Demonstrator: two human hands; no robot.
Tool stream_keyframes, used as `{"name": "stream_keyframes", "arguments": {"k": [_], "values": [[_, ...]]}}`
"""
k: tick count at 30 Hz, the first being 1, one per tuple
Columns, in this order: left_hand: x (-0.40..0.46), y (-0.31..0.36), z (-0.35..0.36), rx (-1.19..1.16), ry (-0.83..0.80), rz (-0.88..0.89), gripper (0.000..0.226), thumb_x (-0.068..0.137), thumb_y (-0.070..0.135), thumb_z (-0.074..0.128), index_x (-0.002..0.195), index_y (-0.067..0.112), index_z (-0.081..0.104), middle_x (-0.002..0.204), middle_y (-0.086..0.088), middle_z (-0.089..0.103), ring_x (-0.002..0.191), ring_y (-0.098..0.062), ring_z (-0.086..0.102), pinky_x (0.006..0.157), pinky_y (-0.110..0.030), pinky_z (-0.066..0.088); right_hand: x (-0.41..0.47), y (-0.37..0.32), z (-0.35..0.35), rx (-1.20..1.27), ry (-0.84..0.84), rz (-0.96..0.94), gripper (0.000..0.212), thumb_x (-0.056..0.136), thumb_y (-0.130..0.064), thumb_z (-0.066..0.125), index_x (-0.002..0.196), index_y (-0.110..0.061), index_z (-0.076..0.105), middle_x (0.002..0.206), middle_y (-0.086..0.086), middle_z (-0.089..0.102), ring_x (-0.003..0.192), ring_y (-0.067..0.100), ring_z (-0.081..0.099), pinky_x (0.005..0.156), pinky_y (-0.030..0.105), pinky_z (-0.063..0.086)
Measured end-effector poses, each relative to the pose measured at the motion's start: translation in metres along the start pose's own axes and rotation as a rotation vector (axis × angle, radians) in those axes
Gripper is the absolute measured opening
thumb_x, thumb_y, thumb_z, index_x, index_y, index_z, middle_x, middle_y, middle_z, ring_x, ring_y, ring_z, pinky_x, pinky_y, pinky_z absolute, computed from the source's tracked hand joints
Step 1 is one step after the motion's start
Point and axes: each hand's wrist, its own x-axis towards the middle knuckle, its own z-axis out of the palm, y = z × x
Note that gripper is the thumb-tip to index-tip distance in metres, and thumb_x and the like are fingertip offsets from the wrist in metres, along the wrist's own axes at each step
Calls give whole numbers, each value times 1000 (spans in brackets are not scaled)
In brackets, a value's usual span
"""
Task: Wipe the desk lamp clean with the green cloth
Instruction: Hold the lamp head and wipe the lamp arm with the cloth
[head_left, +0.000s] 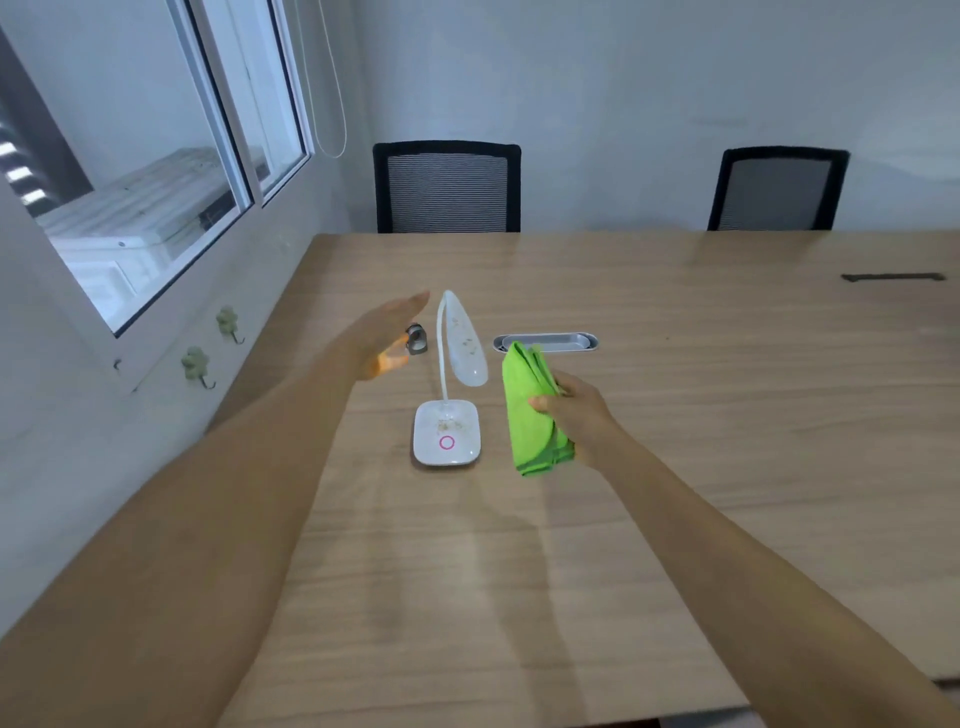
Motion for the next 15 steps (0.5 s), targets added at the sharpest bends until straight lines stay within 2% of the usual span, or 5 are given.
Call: {"name": "stream_keyframes", "arguments": {"k": [2,5,7,10,15], "values": [[4,14,11,-11,-6,38,36,81,52,62,108,30,53,89,9,47,75,-9,48,55,-20,55,-1,-17,-4,-54,9,-107,39,85,9,53,116,-10,66,93,4,60,86,15,54,76,27,44],[15,19,18,20,29,69,46,83,42,66,122,23,54,116,4,49,103,-16,47,95,-34,51,-6,-45,-5,-173,30,-292,43,85,7,47,113,-18,68,92,-1,63,82,8,57,70,17,45],[19,17,19,37,6,69,40,81,36,69,116,19,61,125,1,54,114,-17,50,105,-40,45,-11,-62,-3,-213,47,-402,47,86,7,44,114,-23,67,90,3,66,67,-6,60,57,1,45],[20,16,19,11,-31,78,18,81,32,70,96,23,66,126,1,62,121,-18,55,109,-42,42,-14,-81,4,-330,32,-536,51,87,7,39,117,-25,64,88,6,70,74,13,70,40,-7,35],[22,15,18,-9,-39,94,13,84,24,63,96,18,61,116,-5,63,117,-22,57,106,-37,44,-20,-97,23,-544,-50,-712,48,89,13,41,126,-10,60,122,8,67,109,29,66,91,16,45]]}}
